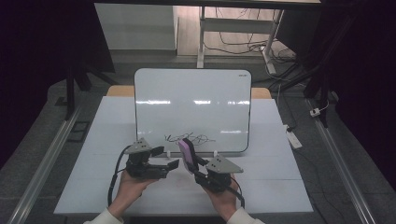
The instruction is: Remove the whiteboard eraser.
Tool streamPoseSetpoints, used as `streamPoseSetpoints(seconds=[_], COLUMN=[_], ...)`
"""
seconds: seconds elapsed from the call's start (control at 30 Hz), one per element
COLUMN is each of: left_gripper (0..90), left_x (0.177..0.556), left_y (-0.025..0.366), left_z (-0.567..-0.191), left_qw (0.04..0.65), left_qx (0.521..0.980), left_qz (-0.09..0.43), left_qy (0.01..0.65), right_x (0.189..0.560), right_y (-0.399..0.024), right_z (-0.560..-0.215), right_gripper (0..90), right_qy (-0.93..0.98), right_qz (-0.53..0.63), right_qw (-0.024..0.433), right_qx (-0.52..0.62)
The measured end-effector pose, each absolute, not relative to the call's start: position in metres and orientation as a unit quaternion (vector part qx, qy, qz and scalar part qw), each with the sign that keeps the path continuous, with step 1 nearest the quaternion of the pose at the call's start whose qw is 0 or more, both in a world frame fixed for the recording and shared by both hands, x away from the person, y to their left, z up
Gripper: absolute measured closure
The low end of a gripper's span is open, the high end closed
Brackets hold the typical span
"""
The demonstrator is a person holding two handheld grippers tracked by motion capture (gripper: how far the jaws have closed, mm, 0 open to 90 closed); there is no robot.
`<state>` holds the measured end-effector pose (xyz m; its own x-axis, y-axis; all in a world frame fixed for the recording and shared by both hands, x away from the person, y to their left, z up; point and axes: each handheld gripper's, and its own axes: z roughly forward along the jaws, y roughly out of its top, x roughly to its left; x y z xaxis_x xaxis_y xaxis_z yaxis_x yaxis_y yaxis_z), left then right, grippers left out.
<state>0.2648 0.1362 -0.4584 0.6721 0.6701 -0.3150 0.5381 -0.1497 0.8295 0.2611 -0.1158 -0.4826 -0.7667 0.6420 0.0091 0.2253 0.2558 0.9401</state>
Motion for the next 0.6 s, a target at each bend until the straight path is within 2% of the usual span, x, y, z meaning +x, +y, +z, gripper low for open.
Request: streamPoseSetpoints(seconds=[0.37, 0.6], left_gripper=[21.0, 27.7], left_x=[0.275, 0.279], left_y=[0.119, 0.114], left_z=[-0.46, -0.462], left_qw=[0.521, 0.52], left_qx=[0.759, 0.762], left_qz=[0.042, 0.037], left_qy=[0.389, 0.384], right_x=[0.258, 0.256], right_y=[-0.112, -0.111], right_z=[-0.484, -0.485], right_gripper=[63.8, 63.7], right_qy=[0.768, 0.769], right_qz=[0.545, 0.547], right_qw=[0.192, 0.191], right_qx=[0.277, 0.271])
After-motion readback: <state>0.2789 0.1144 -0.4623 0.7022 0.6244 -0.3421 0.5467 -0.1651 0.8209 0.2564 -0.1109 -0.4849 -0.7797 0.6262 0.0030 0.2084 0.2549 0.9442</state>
